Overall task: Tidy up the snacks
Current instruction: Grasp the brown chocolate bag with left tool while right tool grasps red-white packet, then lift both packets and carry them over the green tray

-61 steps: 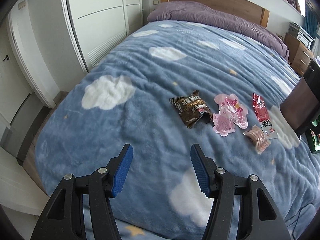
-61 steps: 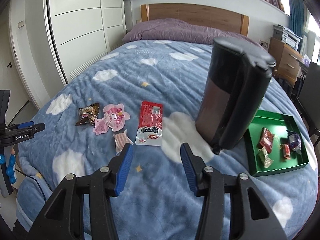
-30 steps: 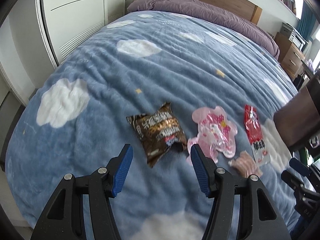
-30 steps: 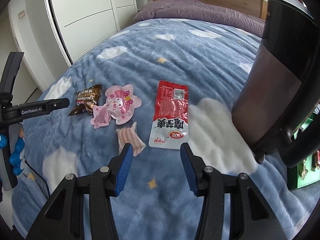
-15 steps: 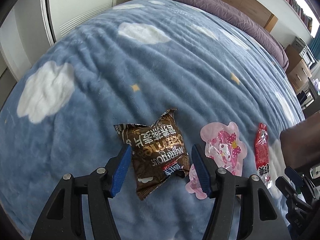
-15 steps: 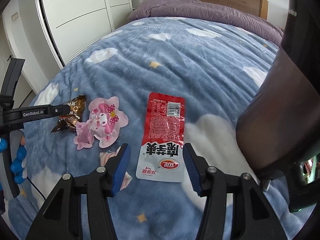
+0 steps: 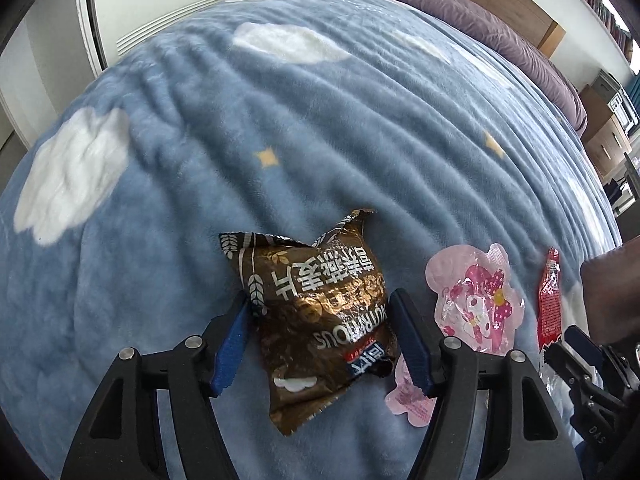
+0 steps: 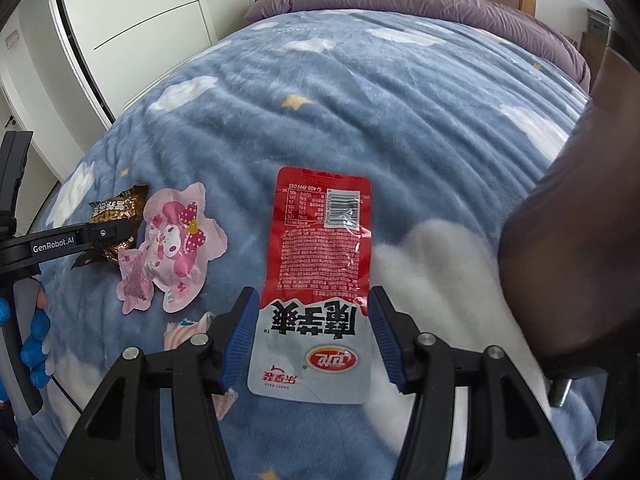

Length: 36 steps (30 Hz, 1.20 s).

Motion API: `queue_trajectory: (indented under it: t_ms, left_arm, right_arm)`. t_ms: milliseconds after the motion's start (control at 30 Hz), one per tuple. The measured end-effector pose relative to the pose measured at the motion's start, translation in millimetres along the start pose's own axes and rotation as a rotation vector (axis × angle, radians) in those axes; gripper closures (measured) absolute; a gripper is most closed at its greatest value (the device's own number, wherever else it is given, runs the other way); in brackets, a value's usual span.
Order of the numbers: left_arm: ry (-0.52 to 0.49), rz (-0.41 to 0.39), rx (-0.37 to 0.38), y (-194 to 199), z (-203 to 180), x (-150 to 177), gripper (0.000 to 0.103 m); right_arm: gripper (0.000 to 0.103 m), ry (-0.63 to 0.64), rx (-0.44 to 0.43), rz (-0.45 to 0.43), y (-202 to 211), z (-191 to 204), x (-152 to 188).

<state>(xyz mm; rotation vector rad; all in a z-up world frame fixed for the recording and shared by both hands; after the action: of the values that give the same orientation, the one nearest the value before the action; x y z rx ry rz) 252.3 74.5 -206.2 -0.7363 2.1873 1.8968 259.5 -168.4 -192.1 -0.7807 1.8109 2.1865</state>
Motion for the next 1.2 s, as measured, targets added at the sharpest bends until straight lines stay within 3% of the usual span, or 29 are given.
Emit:
queue_trajectory:
  t_ms: [67, 433, 833, 900, 1033, 1133, 1200]
  left_arm:
    - [0.006, 0.001, 0.001, -2.1, 0.7, -0.7, 0.041]
    - [0.012, 0.011, 0.013, -13.4, 1.4, -3.4, 0.040]
    - [-0.015, 0.008, -0.035, -20.2, -3.7, -6.1, 0.041]
    - [-0.021, 0.010, -0.038, -20.1, -4.6, -6.0, 0.042]
    - [-0.030, 0.015, -0.052, -17.8, -6.1, -5.7, 0.046]
    - [-0.039, 0.009, -0.063, -14.8, -6.6, -5.3, 0.052]
    - [-0.040, 0.006, -0.063, -14.2, -6.5, -5.7, 0.055]
  right_arm:
    - [0.000, 0.011, 0.010, 0.009, -5.1, 1.9, 0.4]
    - [0.000, 0.012, 0.027, 0.058, -23.0, 0.1, -5.8]
    - [0.001, 0.026, 0.033, 0.097, -29.5, -0.4, -7.6]
    - [0.017, 0.026, 0.033, 0.088, -27.1, -0.1, -7.8]
    - [0.038, 0.021, 0.025, 0.078, -23.1, -0.8, -9.4]
    - [0.049, 0.013, 0.015, 0.074, -20.6, -2.7, -10.3]
    - [0.051, 0.008, 0.011, 0.068, -18.4, -3.7, -11.0]
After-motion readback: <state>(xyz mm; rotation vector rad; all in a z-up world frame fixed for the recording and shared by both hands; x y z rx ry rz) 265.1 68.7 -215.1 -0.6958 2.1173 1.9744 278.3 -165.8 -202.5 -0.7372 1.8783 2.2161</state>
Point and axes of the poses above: each gripper's, at about its wrist camera, not at the fingertips, and y roughly against the way its jaws point, z to its left, x to its underside, the point moved 5 cm from there along -y, roughly the way its jaws point, and after that the axes turned 1 degree about z, right-handed, at the moved point
